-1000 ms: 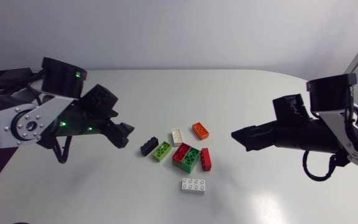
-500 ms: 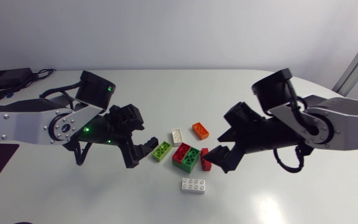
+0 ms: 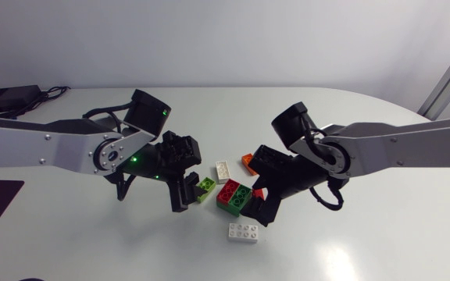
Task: Disassemble duplo
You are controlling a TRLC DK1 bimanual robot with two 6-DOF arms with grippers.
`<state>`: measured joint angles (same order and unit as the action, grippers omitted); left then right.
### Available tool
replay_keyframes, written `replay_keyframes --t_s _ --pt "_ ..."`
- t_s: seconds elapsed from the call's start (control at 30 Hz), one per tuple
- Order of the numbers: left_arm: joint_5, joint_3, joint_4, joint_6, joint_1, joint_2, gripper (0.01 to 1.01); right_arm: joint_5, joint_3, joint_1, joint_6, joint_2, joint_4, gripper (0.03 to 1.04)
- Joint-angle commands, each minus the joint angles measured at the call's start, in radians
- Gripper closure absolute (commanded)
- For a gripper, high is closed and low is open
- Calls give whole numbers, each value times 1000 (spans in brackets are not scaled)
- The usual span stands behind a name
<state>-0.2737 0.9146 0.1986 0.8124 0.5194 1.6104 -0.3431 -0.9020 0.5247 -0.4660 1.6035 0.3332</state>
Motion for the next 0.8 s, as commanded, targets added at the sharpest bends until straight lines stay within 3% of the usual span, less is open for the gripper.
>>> replay_keyframes --t_s 0.0,0.47,0.77 --pt "-9 44 2 30 7 29 108 0 -29 5 -49 39 15 64" --pt "-7 49 -1 68 5 43 108 18 -98 6 -126 144 24 64" --pt "-9 50 -4 71 -1 49 108 32 -107 8 -126 153 27 64"
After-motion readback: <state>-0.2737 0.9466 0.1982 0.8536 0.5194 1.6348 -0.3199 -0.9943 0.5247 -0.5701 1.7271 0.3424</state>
